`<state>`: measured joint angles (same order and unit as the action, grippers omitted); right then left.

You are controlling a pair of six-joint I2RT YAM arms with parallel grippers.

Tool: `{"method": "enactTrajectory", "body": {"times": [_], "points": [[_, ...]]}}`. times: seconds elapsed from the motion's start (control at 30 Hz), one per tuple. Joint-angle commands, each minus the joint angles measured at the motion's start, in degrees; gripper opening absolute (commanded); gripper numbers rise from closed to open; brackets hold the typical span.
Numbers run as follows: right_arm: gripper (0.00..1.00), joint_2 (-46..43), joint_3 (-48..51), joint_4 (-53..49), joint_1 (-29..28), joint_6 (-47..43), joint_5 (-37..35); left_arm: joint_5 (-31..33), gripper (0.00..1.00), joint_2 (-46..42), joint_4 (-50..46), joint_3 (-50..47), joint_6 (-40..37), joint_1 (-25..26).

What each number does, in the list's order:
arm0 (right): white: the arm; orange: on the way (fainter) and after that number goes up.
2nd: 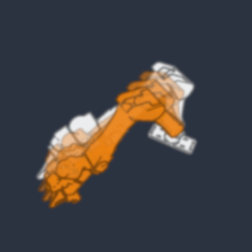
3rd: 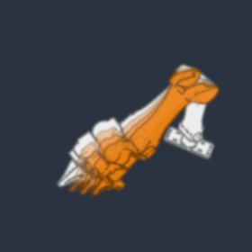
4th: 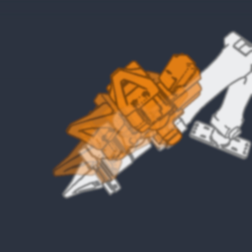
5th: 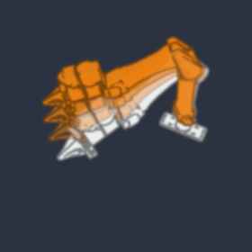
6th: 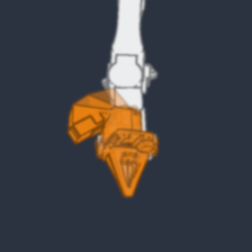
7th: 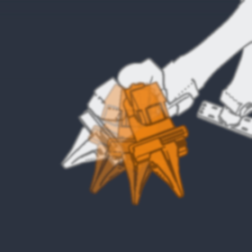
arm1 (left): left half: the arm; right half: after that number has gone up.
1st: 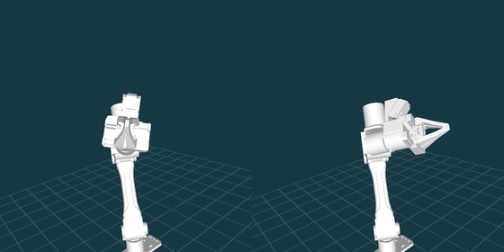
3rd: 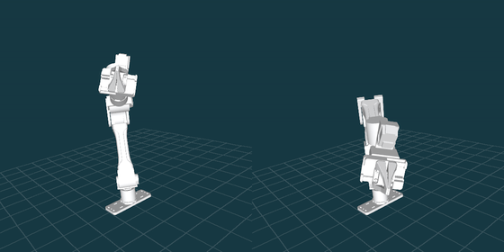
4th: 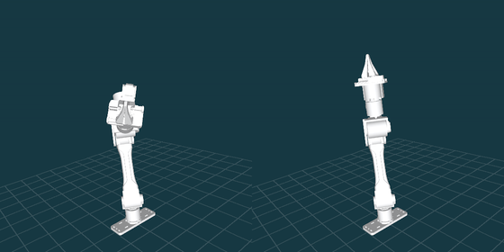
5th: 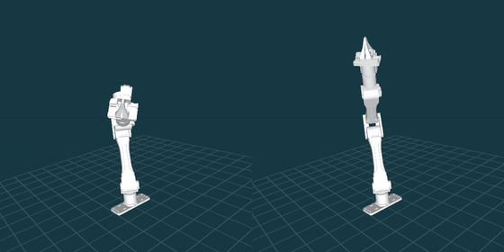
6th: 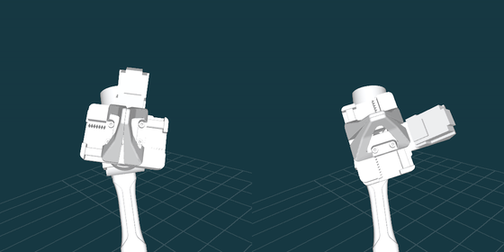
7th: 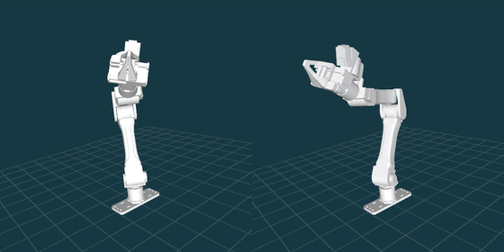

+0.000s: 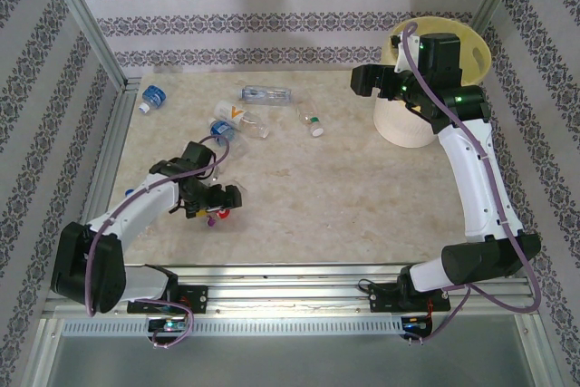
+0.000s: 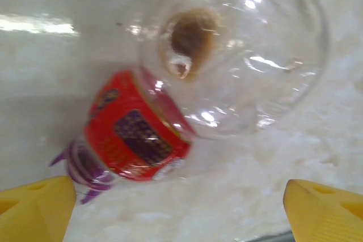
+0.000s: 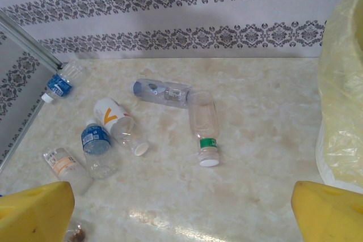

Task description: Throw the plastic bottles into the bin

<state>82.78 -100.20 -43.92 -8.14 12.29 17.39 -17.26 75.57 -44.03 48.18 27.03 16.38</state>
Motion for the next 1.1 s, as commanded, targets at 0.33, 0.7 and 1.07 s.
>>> {"method": "enactTrajectory", "body": {"times": [0.33,0.7,1.07], "points": [[0.98,-0.17,-0.39,1.36,-0.71,0.80,0.13,9.27,0.87,7.43,-1.80,1.01,-5.85,-0.39],[0.98,0.09,-1.06,1.03,-0.91,1.21,0.54,6.79,0.66,11.81,3.32,-0.27,-7.85,-0.35],[0.98,-0.51,-0.41,0.90,-1.11,1.15,0.46,2.84,0.50,11.84,5.11,-0.88,-8.64,-0.16]]}}
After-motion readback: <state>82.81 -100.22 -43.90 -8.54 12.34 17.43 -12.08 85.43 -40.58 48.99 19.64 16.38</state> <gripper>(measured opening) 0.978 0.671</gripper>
